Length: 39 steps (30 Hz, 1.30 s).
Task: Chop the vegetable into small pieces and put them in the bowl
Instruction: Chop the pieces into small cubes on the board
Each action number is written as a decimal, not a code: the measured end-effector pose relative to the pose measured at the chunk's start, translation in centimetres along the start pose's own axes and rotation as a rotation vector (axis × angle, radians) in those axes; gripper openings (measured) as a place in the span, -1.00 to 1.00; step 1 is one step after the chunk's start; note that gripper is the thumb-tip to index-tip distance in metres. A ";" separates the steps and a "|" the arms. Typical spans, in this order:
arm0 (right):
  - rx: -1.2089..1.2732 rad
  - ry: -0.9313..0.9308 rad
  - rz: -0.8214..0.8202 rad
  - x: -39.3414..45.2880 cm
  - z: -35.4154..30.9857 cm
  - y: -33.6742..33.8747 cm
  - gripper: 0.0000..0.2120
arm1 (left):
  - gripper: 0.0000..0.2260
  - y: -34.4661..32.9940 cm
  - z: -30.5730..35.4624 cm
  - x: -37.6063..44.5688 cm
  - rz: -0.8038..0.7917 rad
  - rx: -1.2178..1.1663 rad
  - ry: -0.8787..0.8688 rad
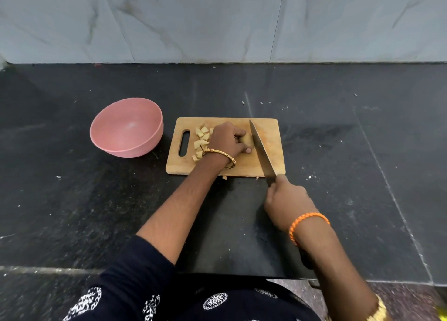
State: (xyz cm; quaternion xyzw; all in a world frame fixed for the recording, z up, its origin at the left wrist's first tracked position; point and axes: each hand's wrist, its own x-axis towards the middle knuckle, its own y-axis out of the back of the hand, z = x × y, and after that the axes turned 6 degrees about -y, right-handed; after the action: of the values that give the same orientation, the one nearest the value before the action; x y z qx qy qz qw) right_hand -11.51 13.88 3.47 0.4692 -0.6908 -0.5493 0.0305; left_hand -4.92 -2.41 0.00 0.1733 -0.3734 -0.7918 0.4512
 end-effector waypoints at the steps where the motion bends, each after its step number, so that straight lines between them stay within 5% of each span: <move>1: 0.021 -0.001 -0.008 -0.5 0.5 0.4 -0.84 | -0.50 0.0 0.0 0.0 -0.003 -0.001 0.003; 16: 0.206 0.073 0.045 4.3 -1.7 1.0 -0.71 | -0.50 0.3 0.2 -0.1 -0.009 -0.003 0.029; 39: -0.065 0.023 0.010 0.4 -0.5 -0.4 -0.85 | -0.57 0.0 0.6 -0.4 0.033 -0.025 0.037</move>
State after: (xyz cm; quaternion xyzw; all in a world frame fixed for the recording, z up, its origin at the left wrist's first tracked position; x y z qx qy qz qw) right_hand -11.20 13.23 3.13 0.4708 -0.6746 -0.5657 0.0563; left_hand -5.02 -1.82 0.39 0.1762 -0.3577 -0.7855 0.4733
